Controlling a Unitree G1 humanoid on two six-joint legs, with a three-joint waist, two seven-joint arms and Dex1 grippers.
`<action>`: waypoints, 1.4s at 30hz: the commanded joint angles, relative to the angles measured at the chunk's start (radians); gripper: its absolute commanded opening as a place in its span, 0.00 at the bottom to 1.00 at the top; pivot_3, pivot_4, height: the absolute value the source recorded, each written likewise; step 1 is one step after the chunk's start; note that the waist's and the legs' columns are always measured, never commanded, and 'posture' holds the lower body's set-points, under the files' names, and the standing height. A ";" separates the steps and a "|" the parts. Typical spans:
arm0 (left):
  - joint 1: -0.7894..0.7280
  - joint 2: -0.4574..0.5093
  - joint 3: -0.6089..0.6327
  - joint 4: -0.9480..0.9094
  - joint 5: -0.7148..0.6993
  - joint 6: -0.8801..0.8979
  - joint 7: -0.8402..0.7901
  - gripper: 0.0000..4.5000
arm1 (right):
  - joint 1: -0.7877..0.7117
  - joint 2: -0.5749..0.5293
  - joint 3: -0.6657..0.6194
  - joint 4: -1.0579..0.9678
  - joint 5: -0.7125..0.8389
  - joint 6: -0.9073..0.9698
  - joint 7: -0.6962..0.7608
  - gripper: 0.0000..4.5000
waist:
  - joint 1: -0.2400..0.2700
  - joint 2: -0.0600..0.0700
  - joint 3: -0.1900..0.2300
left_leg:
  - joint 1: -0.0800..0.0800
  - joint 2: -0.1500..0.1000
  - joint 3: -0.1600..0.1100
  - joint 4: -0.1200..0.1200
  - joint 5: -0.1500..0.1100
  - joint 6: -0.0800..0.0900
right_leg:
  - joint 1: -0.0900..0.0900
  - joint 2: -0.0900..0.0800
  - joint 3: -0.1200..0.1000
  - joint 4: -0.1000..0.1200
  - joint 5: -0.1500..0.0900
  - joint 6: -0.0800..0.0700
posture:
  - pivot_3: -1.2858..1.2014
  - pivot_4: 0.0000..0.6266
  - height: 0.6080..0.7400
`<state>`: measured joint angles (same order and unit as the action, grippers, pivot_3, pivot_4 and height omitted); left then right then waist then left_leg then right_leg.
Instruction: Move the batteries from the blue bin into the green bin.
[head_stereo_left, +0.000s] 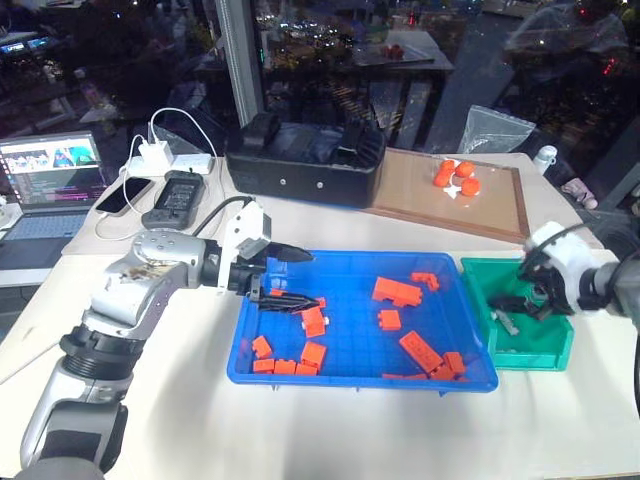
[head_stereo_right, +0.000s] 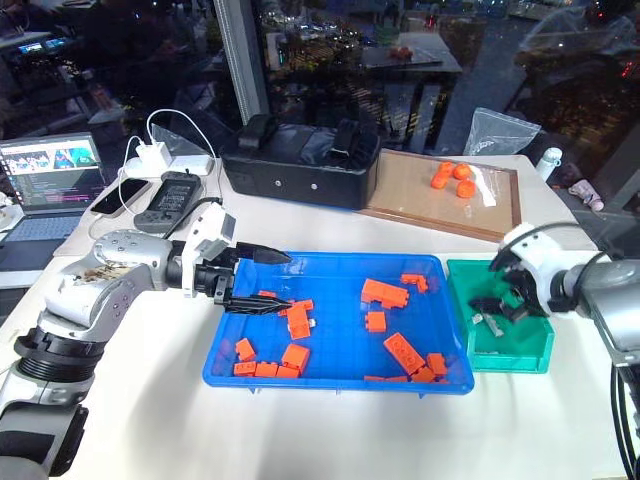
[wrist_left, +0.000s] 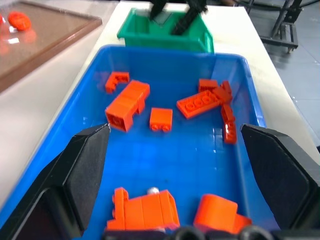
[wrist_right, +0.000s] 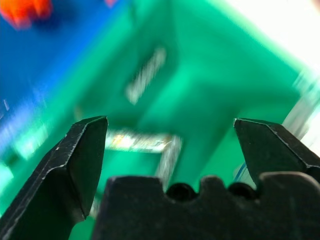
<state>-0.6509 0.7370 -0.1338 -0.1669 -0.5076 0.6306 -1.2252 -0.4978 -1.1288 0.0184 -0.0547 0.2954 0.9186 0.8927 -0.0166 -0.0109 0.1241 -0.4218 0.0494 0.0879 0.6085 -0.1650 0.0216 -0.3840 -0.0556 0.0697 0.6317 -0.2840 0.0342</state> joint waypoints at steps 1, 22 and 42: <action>0.016 0.063 0.040 0.001 0.039 -0.036 0.001 1.00 | -0.146 0.070 0.037 -0.120 0.017 0.058 -0.019 0.99 | -0.003 0.000 0.000 | 0.000 0.000 0.000 -0.001 0.000 0.000 | 0.000 0.000 0.000 0.000 0.000 0.000 | 0.52 0.24 1.00; 0.163 0.239 0.190 -0.098 -0.017 0.050 0.019 1.00 | -0.246 0.957 0.268 -0.251 0.032 0.645 -0.540 0.99 | 0.003 -0.005 -0.003 | 0.000 0.000 0.001 0.000 0.001 -0.002 | -0.004 -0.002 -0.004 0.007 0.001 -0.002 | 0.52 0.24 1.00; 0.126 0.213 0.153 -0.067 -0.008 0.040 0.035 1.00 | -0.294 0.741 0.287 -0.174 0.009 0.520 -0.474 0.16 | 0.004 -0.009 -0.006 | -0.001 0.000 0.001 -0.001 0.001 -0.002 | -0.004 -0.001 -0.004 0.009 -0.001 -0.005 | 0.52 0.24 1.00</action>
<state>-0.4994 0.9561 0.0184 -0.2352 -0.5159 0.6944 -1.1895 -0.7768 -0.3619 0.3329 -0.1724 0.2914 1.4289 0.3992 -0.0126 -0.0203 0.1183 -0.4225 0.0498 0.0885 0.6070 -0.1639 0.0196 -0.3881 -0.0572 0.0653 0.6405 -0.2854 0.0293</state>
